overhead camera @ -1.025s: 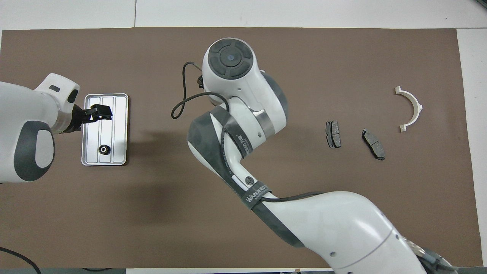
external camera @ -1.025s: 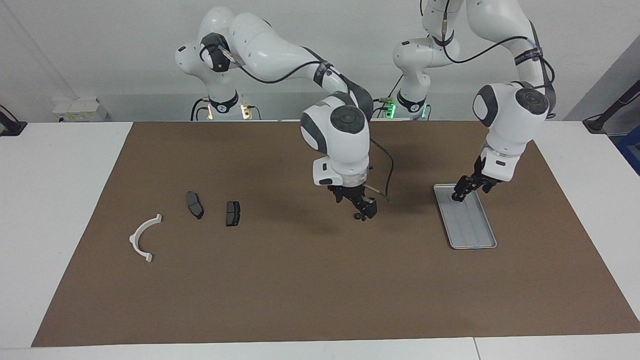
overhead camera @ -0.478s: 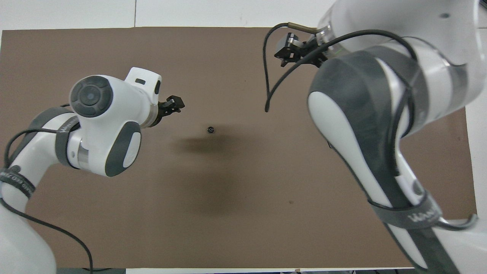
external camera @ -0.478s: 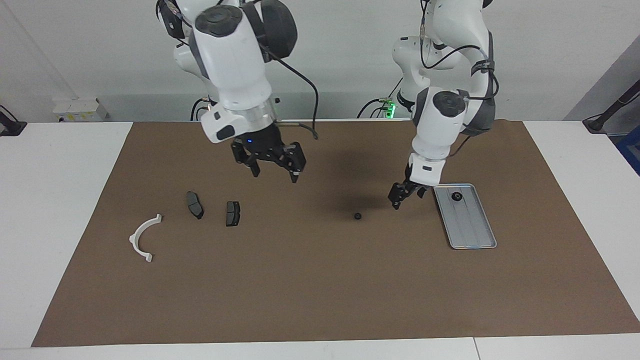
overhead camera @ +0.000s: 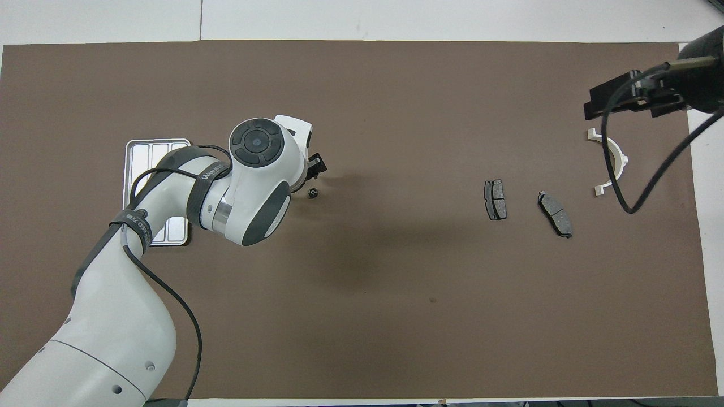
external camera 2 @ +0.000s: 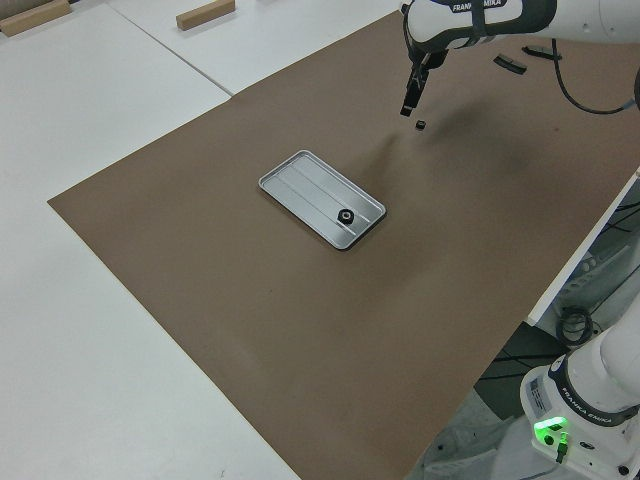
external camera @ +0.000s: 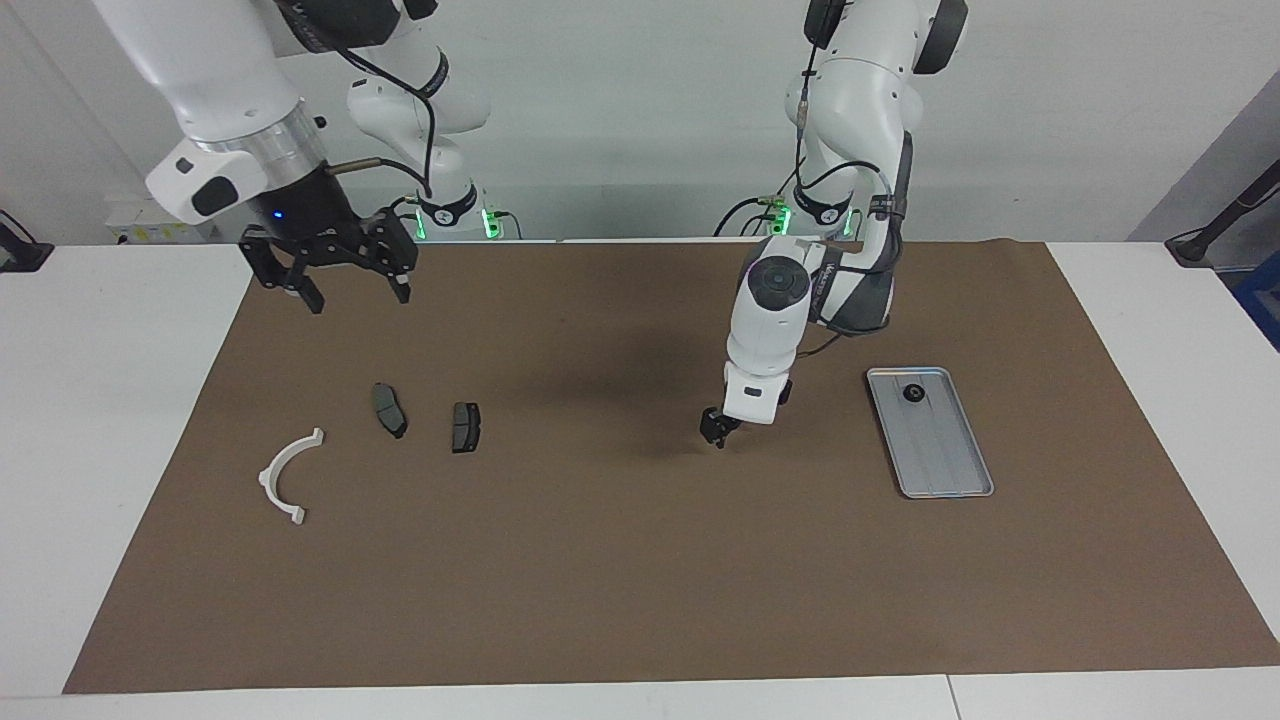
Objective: Pick bearing gear from pile to tray
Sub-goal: 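Grasp the second bearing with the left gripper and lift it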
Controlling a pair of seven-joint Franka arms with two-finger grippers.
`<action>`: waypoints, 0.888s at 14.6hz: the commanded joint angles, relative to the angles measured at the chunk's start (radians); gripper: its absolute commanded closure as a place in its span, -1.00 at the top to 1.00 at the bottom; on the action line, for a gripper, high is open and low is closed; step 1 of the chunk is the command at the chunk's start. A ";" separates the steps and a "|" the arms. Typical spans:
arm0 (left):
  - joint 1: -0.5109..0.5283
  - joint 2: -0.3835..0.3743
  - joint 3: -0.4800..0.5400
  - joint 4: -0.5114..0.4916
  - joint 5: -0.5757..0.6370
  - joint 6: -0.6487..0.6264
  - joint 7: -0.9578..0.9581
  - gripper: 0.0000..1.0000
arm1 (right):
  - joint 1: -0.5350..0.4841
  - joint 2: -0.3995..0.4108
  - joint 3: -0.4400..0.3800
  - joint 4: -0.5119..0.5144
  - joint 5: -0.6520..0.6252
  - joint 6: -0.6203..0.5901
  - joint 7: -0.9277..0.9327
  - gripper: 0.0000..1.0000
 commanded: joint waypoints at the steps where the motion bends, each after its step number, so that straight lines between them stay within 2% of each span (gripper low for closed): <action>1: -0.019 -0.017 0.014 -0.031 0.022 0.018 -0.037 0.73 | -0.048 -0.100 0.017 -0.142 -0.008 0.016 -0.040 1.00; 3: -0.038 -0.013 0.014 -0.024 0.020 0.027 -0.065 0.72 | -0.075 -0.143 0.017 -0.197 -0.015 0.026 -0.040 1.00; 6: -0.051 -0.006 0.014 -0.030 0.020 0.047 -0.083 0.59 | -0.103 -0.204 0.017 -0.264 -0.032 0.029 -0.042 1.00; 8: -0.053 -0.005 0.014 -0.033 0.020 0.052 -0.086 0.56 | -0.096 -0.194 0.019 -0.266 -0.078 0.025 -0.043 1.00; 13: -0.054 0.000 0.014 -0.044 0.020 0.077 -0.095 0.30 | -0.086 -0.178 0.010 -0.242 -0.098 -0.021 -0.046 1.00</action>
